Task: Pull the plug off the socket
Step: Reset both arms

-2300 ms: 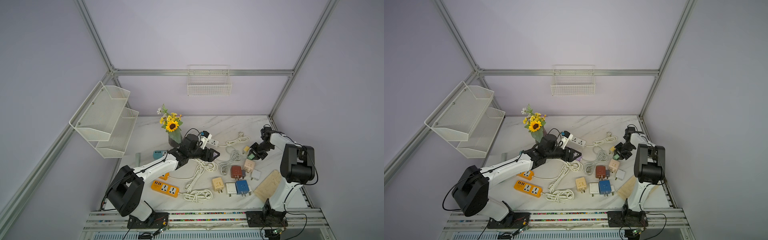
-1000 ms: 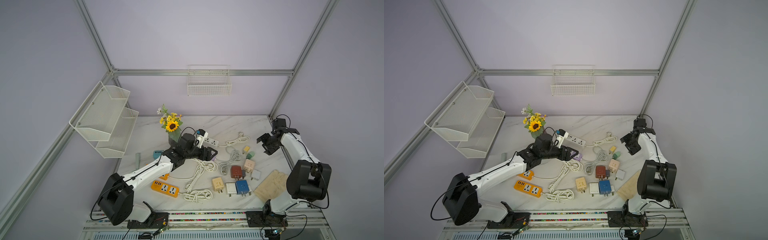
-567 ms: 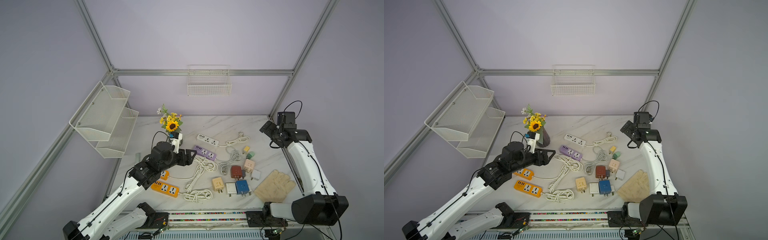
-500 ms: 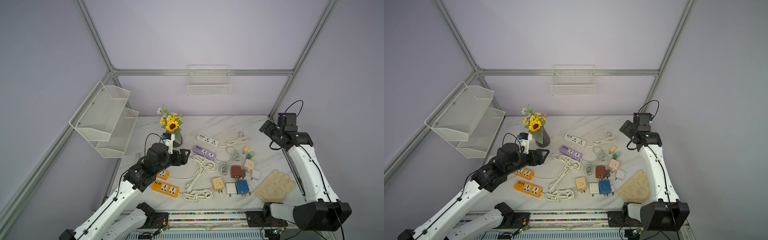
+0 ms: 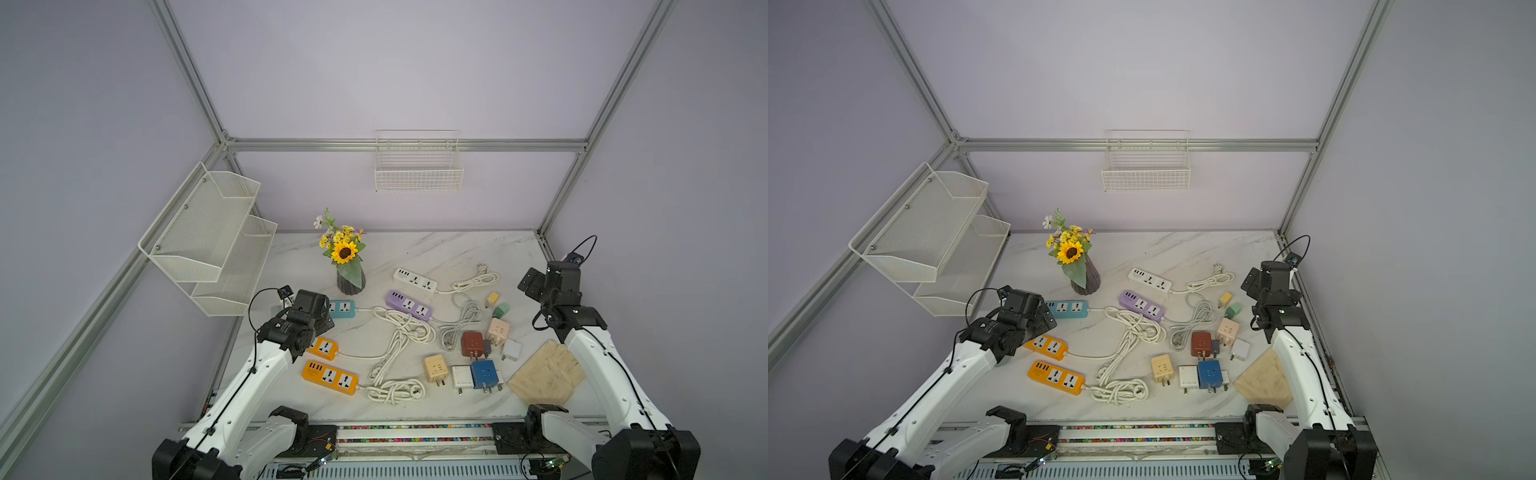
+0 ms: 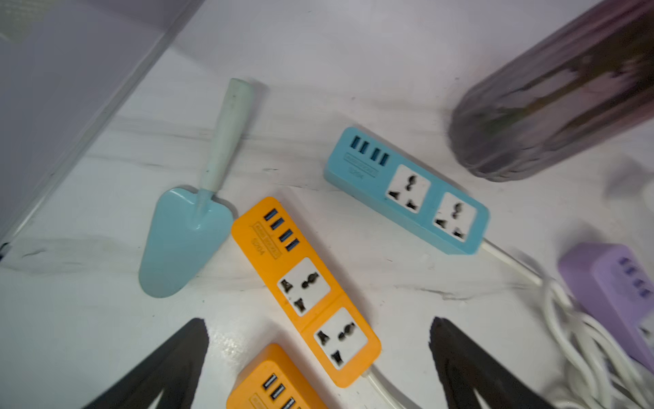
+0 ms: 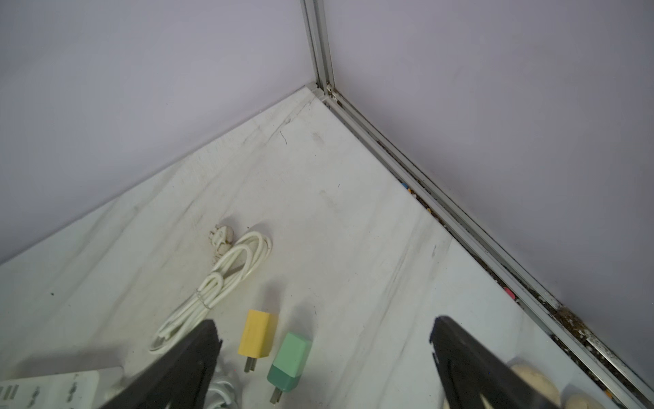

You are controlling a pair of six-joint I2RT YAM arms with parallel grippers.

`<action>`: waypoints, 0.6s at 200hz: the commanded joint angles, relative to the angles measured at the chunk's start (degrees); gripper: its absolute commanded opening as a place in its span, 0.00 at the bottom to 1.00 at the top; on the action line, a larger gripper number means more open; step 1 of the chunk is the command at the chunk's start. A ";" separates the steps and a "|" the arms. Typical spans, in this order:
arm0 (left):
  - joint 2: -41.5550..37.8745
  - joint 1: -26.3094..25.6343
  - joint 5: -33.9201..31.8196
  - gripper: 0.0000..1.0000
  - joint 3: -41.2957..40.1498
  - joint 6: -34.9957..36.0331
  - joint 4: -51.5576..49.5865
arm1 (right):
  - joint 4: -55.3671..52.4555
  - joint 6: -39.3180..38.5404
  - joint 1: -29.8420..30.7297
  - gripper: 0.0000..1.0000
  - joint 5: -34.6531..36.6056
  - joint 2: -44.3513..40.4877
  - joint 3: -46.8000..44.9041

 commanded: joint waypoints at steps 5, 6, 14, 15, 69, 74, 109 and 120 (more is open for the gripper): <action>-0.98 0.90 -14.90 1.00 -2.82 3.68 8.10 | 20.37 -7.04 0.11 0.97 1.92 0.54 -7.66; -1.21 0.95 -14.86 1.00 -3.05 4.49 8.96 | 20.77 -7.17 0.14 0.97 1.85 0.63 -7.93; -2.99 1.47 -14.97 1.00 -5.72 10.48 15.61 | 24.24 -8.33 0.14 0.97 1.14 1.07 -10.07; -3.23 1.55 -14.98 1.00 -6.08 11.32 16.71 | 24.46 -8.43 0.11 0.97 1.02 1.12 -10.32; -5.07 6.14 -5.35 1.00 -25.46 40.28 58.30 | 43.06 -11.41 0.16 0.97 -0.69 5.17 -21.68; -3.97 6.38 -4.58 1.00 -25.83 41.56 59.59 | 44.16 -11.92 0.17 0.97 -0.72 5.56 -22.17; 2.13 10.34 1.99 1.00 -28.81 46.29 72.42 | 55.94 -14.50 0.17 0.97 -4.17 9.48 -25.49; 3.59 11.69 3.00 1.00 -29.70 45.91 76.05 | 59.61 -14.86 0.21 0.97 -4.99 11.51 -26.05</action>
